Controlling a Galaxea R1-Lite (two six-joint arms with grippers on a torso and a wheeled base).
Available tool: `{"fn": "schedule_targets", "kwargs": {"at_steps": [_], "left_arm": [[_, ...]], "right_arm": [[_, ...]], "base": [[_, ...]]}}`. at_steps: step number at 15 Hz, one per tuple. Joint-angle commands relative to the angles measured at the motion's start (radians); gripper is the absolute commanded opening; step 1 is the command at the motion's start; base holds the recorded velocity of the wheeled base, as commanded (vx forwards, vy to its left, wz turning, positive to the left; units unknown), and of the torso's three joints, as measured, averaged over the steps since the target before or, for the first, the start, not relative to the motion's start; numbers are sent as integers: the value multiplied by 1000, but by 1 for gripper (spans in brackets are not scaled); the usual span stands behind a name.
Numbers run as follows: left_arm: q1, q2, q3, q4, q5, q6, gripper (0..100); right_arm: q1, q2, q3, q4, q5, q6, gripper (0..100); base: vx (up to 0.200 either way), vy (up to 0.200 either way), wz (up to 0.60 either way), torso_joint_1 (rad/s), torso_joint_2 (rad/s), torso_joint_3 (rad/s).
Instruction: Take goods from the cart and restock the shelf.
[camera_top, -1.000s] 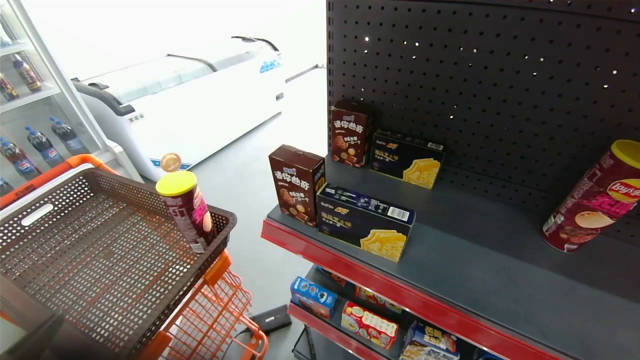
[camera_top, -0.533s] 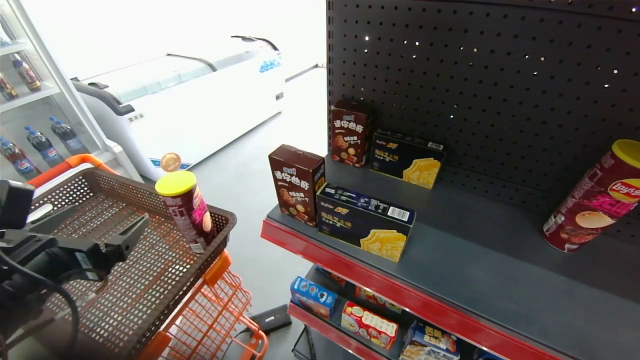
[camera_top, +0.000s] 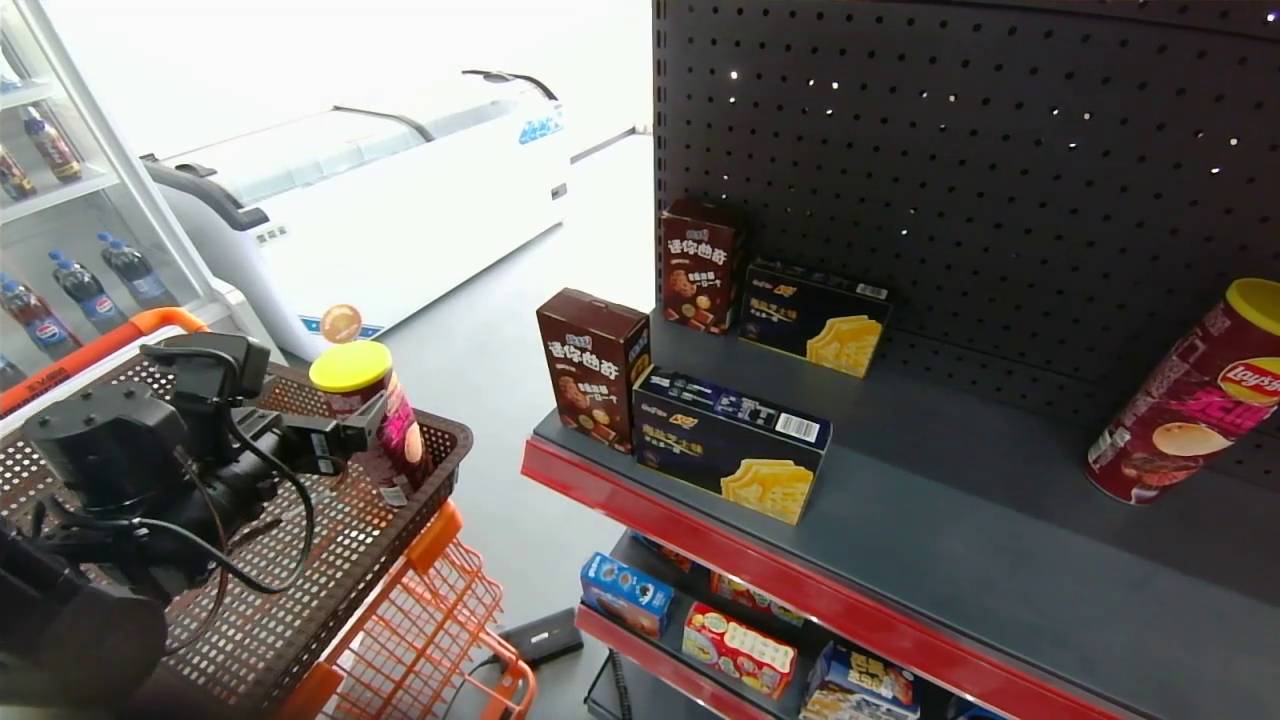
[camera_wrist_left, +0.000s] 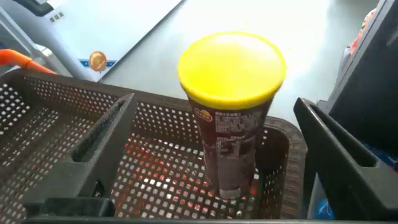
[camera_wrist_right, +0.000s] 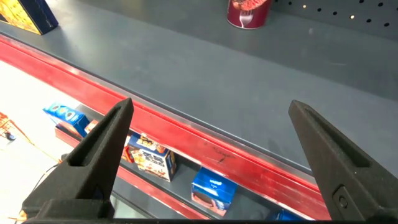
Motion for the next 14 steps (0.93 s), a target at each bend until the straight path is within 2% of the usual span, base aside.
{"fn": "schedule_targets", "kwargs": {"at_steps": [1, 4, 11, 14], "left_arm": [[8, 125, -51, -24, -1, -1, 100], [4, 192, -56, -87, -1, -10, 100], [5, 293, -143, -101, -2, -10, 100], [4, 349, -214, -112, -4, -12, 100]], "right_arm": [[0, 1, 0, 0, 0, -1, 100], [0, 1, 0, 0, 0, -1, 100], [0, 1, 0, 0, 0, -1, 100], [0, 1, 0, 0, 0, -1, 100]], "base": [[0, 0, 0, 0, 0, 0], [0, 0, 0, 0, 0, 0], [0, 0, 0, 0, 0, 0], [0, 0, 0, 0, 0, 0]]}}
